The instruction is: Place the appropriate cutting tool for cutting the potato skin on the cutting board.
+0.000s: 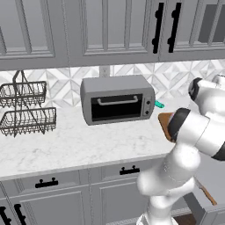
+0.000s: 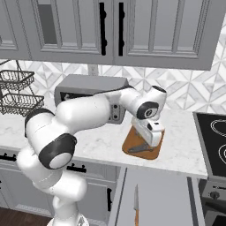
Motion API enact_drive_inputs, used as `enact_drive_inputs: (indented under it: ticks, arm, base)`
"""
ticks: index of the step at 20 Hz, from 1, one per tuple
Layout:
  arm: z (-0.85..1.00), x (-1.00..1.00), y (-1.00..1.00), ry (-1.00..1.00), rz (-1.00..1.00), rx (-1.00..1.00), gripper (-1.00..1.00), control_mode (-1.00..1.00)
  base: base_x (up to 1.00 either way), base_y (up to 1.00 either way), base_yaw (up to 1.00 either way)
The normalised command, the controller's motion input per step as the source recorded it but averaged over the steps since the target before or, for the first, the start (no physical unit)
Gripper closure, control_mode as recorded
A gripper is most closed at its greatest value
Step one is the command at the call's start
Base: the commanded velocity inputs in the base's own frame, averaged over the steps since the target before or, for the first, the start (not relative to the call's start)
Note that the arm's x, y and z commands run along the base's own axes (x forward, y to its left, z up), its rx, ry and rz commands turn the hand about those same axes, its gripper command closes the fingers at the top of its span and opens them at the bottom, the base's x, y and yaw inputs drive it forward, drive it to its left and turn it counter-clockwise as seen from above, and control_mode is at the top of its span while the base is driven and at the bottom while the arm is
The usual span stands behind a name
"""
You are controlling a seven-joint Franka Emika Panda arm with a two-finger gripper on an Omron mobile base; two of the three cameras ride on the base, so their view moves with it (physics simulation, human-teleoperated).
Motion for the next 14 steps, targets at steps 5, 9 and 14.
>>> enact_drive_inputs:
  ticks: [5, 9, 14]
  arm:
    - [0.69, -0.93, 0.71, 0.00, 0.00, -0.08, -1.00, -1.00]
    - [0.00, -0.64, 1.00, 0.09, 0.01, -0.09, -1.00, -1.00]
    - [0.00, -0.57, 1.00, 0.10, 0.03, -0.11, -1.00, -1.00]
  base:
    - [0.00, 0.00, 0.00]
    - [0.00, 0.00, 0.00]
    - [0.00, 0.00, 0.00]
